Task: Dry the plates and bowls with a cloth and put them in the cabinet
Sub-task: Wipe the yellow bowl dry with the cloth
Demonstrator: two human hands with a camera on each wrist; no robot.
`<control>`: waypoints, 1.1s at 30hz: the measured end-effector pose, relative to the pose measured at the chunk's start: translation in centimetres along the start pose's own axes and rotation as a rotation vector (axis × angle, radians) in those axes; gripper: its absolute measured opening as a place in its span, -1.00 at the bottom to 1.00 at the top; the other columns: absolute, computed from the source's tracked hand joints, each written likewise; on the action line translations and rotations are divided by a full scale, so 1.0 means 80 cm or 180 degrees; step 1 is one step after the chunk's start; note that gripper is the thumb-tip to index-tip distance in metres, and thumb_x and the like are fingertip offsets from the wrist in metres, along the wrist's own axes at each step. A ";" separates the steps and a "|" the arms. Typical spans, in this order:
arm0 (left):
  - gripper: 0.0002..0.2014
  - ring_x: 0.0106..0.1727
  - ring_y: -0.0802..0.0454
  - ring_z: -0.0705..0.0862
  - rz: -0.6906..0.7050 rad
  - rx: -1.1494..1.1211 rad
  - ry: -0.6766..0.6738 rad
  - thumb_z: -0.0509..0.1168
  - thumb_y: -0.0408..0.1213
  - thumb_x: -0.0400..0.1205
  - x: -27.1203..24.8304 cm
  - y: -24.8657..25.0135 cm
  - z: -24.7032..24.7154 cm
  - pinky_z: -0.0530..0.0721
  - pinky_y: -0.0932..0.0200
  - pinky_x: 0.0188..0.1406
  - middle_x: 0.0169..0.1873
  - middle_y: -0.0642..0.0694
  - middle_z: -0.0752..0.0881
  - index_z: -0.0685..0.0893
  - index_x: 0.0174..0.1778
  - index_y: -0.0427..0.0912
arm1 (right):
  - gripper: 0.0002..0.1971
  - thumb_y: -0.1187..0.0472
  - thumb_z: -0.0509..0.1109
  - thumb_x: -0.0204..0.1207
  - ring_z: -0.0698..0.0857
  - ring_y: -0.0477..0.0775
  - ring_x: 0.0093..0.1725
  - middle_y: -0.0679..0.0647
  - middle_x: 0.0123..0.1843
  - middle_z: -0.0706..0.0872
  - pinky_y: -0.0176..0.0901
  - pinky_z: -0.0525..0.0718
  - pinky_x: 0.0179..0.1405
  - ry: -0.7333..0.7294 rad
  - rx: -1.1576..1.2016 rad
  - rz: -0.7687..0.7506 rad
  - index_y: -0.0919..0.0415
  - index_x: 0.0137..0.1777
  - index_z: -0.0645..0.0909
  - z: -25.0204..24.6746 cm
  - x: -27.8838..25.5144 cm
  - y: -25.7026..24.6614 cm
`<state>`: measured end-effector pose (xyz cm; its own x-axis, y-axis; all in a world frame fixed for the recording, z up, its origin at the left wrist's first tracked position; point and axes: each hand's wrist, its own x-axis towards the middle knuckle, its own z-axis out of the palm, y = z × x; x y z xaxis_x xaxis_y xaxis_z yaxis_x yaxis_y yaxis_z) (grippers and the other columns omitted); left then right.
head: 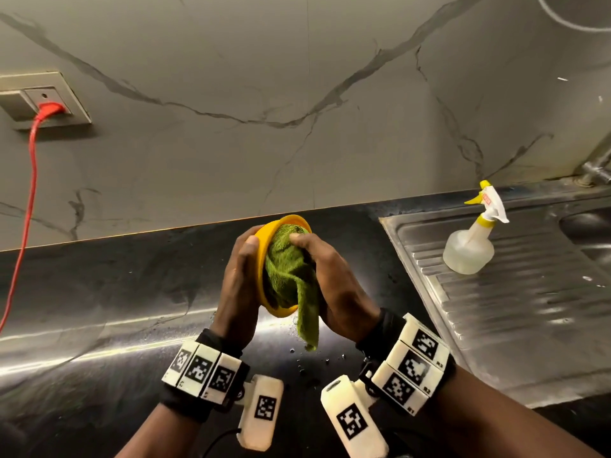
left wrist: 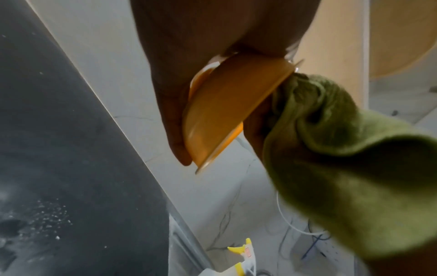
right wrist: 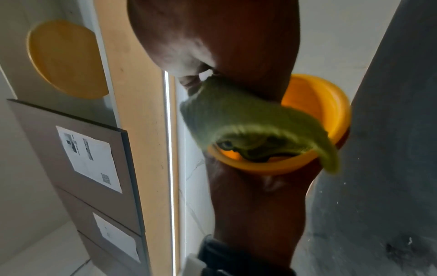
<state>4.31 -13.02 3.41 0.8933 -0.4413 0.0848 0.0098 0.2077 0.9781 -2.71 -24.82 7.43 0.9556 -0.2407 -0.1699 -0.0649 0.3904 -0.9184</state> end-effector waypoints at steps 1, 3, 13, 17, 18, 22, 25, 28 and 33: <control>-0.20 0.32 -0.35 0.68 -0.0090 -0.0082 0.0054 0.25 0.37 0.55 0.001 0.001 -0.001 0.66 -0.39 0.28 0.31 -0.35 0.67 0.49 0.51 -0.19 | -0.62 -0.03 0.29 0.59 0.72 0.21 0.04 0.35 0.10 0.73 0.15 0.73 0.13 -0.0003 -0.0143 -0.0181 0.30 0.14 0.66 -0.002 0.000 0.001; -0.02 0.34 -0.38 0.66 -0.0299 -0.0194 0.0086 0.34 0.50 0.39 0.000 0.005 0.000 0.63 -0.41 0.31 0.31 -0.37 0.68 0.51 0.51 -0.22 | -0.72 -0.02 0.32 0.56 0.77 0.15 0.00 0.18 -0.02 0.79 0.11 0.76 0.08 0.0077 -0.0910 -0.0792 0.16 0.05 0.71 -0.004 0.001 0.003; -0.23 0.18 -0.19 0.77 -0.0727 -0.0265 -0.0674 0.38 0.25 0.43 -0.005 0.022 0.004 0.75 -0.14 -0.21 0.32 -0.29 0.68 0.45 0.56 0.03 | -0.81 0.15 0.43 0.53 0.56 0.03 -0.44 0.11 -0.45 0.61 -0.11 0.53 -0.45 0.0191 -0.2091 -0.2016 0.23 -0.27 0.64 -0.007 0.008 0.005; -0.26 0.30 -0.19 0.72 -0.0351 -0.0098 -0.0840 0.45 0.10 0.44 -0.005 0.029 0.006 0.78 -0.18 -0.06 0.34 -0.17 0.68 0.43 0.56 0.03 | -0.80 0.12 0.47 0.55 0.66 0.04 -0.37 0.09 -0.39 0.71 -0.04 0.65 -0.33 0.0688 -0.2016 -0.1864 0.23 -0.23 0.71 -0.007 0.022 -0.003; -0.19 0.34 -0.18 0.70 -0.0305 -0.0057 -0.0824 0.51 0.13 0.39 -0.005 0.030 0.006 0.78 -0.17 -0.02 0.37 -0.14 0.66 0.42 0.56 0.06 | -0.76 0.08 0.47 0.55 0.69 0.08 -0.34 0.11 -0.38 0.73 0.01 0.68 -0.28 0.0833 -0.1963 -0.1681 0.24 -0.24 0.71 -0.010 0.027 -0.005; -0.15 0.38 0.00 0.66 0.0029 0.0326 -0.0827 0.58 0.31 0.23 -0.006 0.031 -0.002 0.76 0.04 0.12 0.36 0.11 0.65 0.47 0.46 0.31 | -0.62 -0.04 0.45 0.46 0.77 0.39 -0.14 0.37 -0.19 0.78 0.39 0.72 -0.09 0.0935 -0.1086 -0.0652 0.35 -0.19 0.74 -0.020 0.041 0.003; -0.12 0.36 0.02 0.67 0.0144 0.0386 -0.0778 0.56 0.35 0.23 -0.009 0.033 -0.001 0.75 0.10 0.12 0.34 0.11 0.65 0.45 0.47 0.26 | -0.66 -0.03 0.42 0.50 0.78 0.22 -0.16 0.25 -0.20 0.80 0.24 0.76 -0.07 0.0813 -0.1145 -0.0890 0.30 -0.12 0.74 -0.008 0.034 0.003; -0.15 0.36 -0.07 0.69 0.0107 0.0308 -0.0731 0.54 0.28 0.31 -0.009 0.034 0.002 0.75 0.05 0.09 0.33 -0.02 0.67 0.44 0.51 0.14 | -0.81 0.15 0.40 0.58 0.59 -0.05 -0.41 0.03 -0.40 0.66 -0.17 0.58 -0.40 0.0551 -0.2077 -0.2003 0.25 -0.18 0.67 0.002 0.019 -0.001; -0.35 0.31 -0.11 0.72 0.0033 0.0335 -0.0692 0.45 0.20 0.39 -0.013 0.037 -0.002 0.80 -0.07 -0.04 0.29 -0.01 0.71 0.53 0.44 0.24 | -0.82 0.16 0.35 0.53 0.51 0.07 -0.45 0.03 -0.46 0.57 0.06 0.47 -0.45 0.0191 -0.2805 -0.2388 0.19 -0.29 0.57 -0.013 0.023 -0.004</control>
<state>3.47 -11.83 6.20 0.7753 -0.6195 0.1227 -0.0559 0.1261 0.9904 -1.19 -26.31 7.02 0.8251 -0.2006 0.5282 0.3122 -0.6173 -0.7222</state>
